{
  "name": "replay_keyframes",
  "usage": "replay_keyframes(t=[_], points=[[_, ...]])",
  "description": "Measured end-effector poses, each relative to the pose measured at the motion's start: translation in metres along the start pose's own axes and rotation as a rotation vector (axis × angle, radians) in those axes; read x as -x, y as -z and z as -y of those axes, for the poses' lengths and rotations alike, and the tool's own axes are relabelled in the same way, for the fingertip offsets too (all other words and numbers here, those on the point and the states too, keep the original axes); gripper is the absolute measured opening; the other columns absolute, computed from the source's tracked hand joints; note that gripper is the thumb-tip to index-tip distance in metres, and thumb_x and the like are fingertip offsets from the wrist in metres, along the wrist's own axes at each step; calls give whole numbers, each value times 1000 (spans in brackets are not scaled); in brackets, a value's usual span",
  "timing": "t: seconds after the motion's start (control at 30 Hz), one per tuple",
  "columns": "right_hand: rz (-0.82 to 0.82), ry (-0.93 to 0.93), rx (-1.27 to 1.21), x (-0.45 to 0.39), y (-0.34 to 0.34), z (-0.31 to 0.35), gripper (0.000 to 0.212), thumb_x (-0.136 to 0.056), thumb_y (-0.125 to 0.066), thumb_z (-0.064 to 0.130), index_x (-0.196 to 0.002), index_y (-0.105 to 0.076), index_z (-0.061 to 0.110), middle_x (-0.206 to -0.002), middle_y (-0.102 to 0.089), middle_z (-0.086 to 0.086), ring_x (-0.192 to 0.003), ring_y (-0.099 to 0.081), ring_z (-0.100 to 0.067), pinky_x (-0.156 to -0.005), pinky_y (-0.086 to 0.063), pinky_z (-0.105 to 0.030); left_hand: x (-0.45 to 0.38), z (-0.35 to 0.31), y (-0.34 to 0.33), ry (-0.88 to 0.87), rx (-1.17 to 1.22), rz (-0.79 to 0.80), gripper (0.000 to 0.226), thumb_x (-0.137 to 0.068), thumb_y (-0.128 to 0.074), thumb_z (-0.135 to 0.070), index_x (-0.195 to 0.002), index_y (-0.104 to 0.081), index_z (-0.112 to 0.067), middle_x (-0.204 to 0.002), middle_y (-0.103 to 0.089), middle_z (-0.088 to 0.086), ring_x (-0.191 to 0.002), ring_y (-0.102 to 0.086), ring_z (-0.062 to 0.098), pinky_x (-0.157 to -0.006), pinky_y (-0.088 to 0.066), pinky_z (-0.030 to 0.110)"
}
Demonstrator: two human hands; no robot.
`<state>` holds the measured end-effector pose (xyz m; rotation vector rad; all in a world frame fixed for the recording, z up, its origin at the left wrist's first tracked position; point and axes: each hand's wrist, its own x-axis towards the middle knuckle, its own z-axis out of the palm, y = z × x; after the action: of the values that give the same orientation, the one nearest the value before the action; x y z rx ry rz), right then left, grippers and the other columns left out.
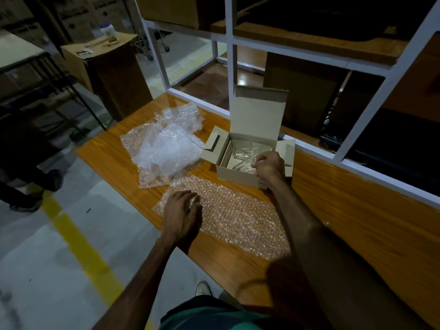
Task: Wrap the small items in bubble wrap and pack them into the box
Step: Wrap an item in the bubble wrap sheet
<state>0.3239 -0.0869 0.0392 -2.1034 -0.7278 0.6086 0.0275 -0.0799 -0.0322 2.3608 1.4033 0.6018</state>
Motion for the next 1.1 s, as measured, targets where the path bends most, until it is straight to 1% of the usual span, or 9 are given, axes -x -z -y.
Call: replay_keyframes(t=[0.1, 0.17, 0.27, 0.5, 0.6, 0.7, 0.83, 0.97, 1.1], points=[[-27, 136, -21, 12, 6, -6, 33, -99, -72, 12, -74, -62, 32, -86, -71, 10, -80, -72, -19, -74, -64, -44, -4, 2, -1, 21, 15, -3, 50, -105, -44, -49, -132, -70, -16, -137, -68, 5, -129, -54, 23, -104, -37, 39], [-36, 220, -47, 19, 11, -7, 24, -100, -71, 11, -86, -68, 31, -93, -69, 12, -87, -70, -15, -76, -63, -40, -5, 4, -1, 26, 22, -9, 51, -105, -43, -50, -131, -71, -17, -138, -68, 4, -129, -54, 22, -106, -38, 39], [-24, 316, -119, 29, 21, -6, 14, -97, -75, 13, -103, -75, 26, -102, -71, 11, -97, -67, -10, -76, -54, -26, -7, 6, 1, 51, 44, -39, 51, -105, -44, -51, -130, -71, -16, -137, -68, 5, -128, -54, 22, -106, -40, 41], [166, 437, -268, 60, 34, 4, 19, -94, -76, 8, -98, -76, 27, -99, -73, 16, -95, -64, 8, -75, -47, -4, -4, 9, 4, 111, 86, -86, 51, -105, -47, -51, -132, -70, -14, -139, -66, 6, -131, -52, 22, -108, -44, 46], [344, 419, -239, 69, 31, 1, 20, -94, -74, 5, -95, -75, 25, -100, -72, 9, -93, -66, 6, -74, -51, -7, -3, 13, 3, 126, 52, -81, 50, -103, -47, -47, -131, -71, -13, -138, -67, 8, -130, -54, 24, -108, -45, 47], [468, 331, -237, 76, 22, -6, 16, -94, -74, 5, -96, -77, 21, -99, -72, 4, -93, -71, -14, -71, -62, -28, -1, 20, 1, 157, 37, -72, 51, -100, -47, -46, -130, -72, -13, -137, -68, 7, -130, -55, 26, -108, -45, 49], [548, 257, -159, 80, 10, -14, 15, -94, -75, 6, -98, -76, 20, -105, -72, 2, -95, -71, -19, -75, -66, -41, 1, 32, -3, 173, 3, -68, 53, -101, -43, -50, -130, -72, -15, -137, -68, 6, -130, -56, 26, -108, -45, 48], [616, 215, -91, 76, -2, -14, 14, -96, -72, 5, -104, -75, 16, -107, -70, -2, -82, -66, -14, -55, -52, -18, 0, 37, 1, 201, -21, -96, 48, -100, -48, -44, -128, -73, -14, -136, -69, 8, -127, -60, 29, -106, -45, 47], [663, 178, -107, 70, -15, -11, 13, -98, -69, 2, -108, -74, 9, -109, -71, -9, -74, -63, -11, -48, -46, -13, -7, 34, 11, 297, -37, -60, 53, -95, -50, -47, -135, -68, -19, -144, -63, 8, -131, -53, 35, -107, -41, 55]])
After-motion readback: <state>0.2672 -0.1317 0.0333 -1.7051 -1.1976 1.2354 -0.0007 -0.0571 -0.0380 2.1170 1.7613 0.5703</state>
